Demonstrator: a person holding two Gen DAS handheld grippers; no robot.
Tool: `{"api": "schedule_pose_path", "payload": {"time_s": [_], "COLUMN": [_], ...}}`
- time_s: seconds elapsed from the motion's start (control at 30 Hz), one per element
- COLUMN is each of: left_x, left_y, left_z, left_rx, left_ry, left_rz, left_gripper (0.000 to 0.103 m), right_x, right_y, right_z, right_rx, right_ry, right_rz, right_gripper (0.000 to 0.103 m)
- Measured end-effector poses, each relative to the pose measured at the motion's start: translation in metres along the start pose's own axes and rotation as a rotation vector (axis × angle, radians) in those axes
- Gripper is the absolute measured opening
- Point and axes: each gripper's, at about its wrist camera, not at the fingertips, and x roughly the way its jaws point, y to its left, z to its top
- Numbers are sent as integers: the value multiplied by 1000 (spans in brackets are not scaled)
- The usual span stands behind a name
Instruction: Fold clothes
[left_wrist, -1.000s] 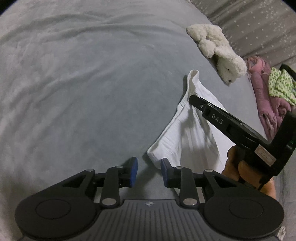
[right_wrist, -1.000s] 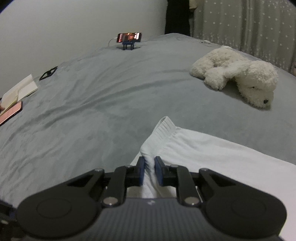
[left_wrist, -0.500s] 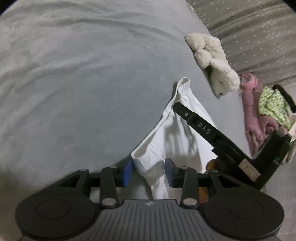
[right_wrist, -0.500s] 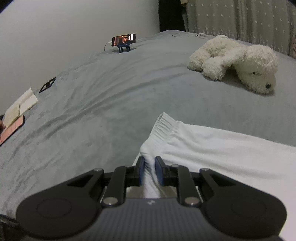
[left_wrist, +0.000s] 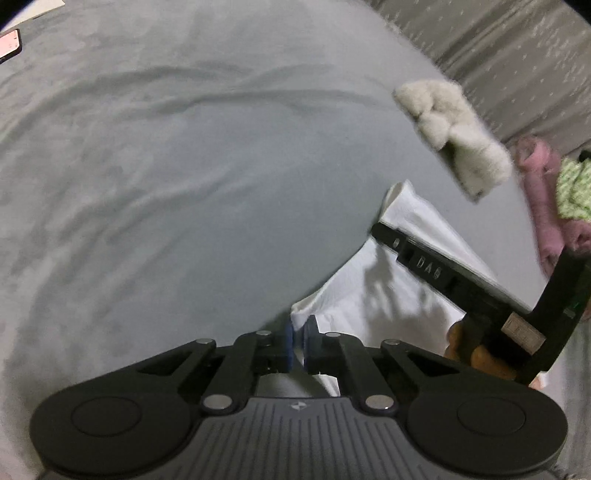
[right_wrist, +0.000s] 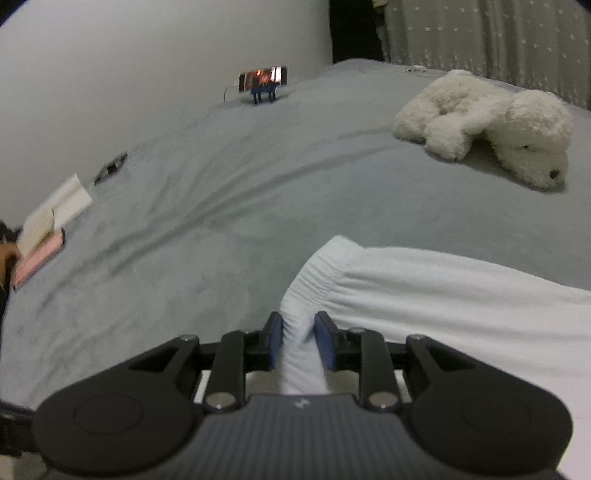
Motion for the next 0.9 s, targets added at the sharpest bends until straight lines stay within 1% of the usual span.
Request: {"api": "schedule_pose_path", "payload": {"time_s": [0.13,0.2,0.23,0.33,0.37,0.47,0.53,0.57,0.63,0.73,0.83,0.87,0.9], "left_x": [5,8,8,9,9,7,7,7,7,7,8,8,9], "left_y": [0,0,-1,-1,-1,-1,-3,-3,-4,-4,-4,-4,-3], "left_z": [0,0,0,0,0,-1,-2,-2,-2,-2,-1,-1,0], "left_rx": [23,34,34,35,34,28,27,27,26,26,25,24,23], "left_ry": [7,10,9,10,11,12,11,10,10,12,14,15,16], "left_rz": [46,69,71,68,69,73,81,85,89,88,86,85,83], "left_gripper": [5,5,5,6,6,6,6,6,6,6,6,6,6], "right_x": [1,-6,-10,-29,-35,-33,-24,-20,-13,0,21,26,29], "right_y": [5,3,3,-15,-22,-41,-46,-44,-33,-18,-8,-6,-7], "right_z": [-1,2,4,15,18,26,27,27,29,36,37,36,37], "right_rx": [-21,-43,-54,-66,-70,-151,-226,-273,-387,-500,-578,-600,-596], "right_ry": [-4,-10,-12,-57,-72,-26,23,40,45,57,114,121,127], "right_rz": [-17,-22,-24,-35,-39,-149,-195,-199,-174,-116,-89,-86,-65], "right_gripper": [27,30,32,42,43,43,42,42,42,42,42,40,37]}}
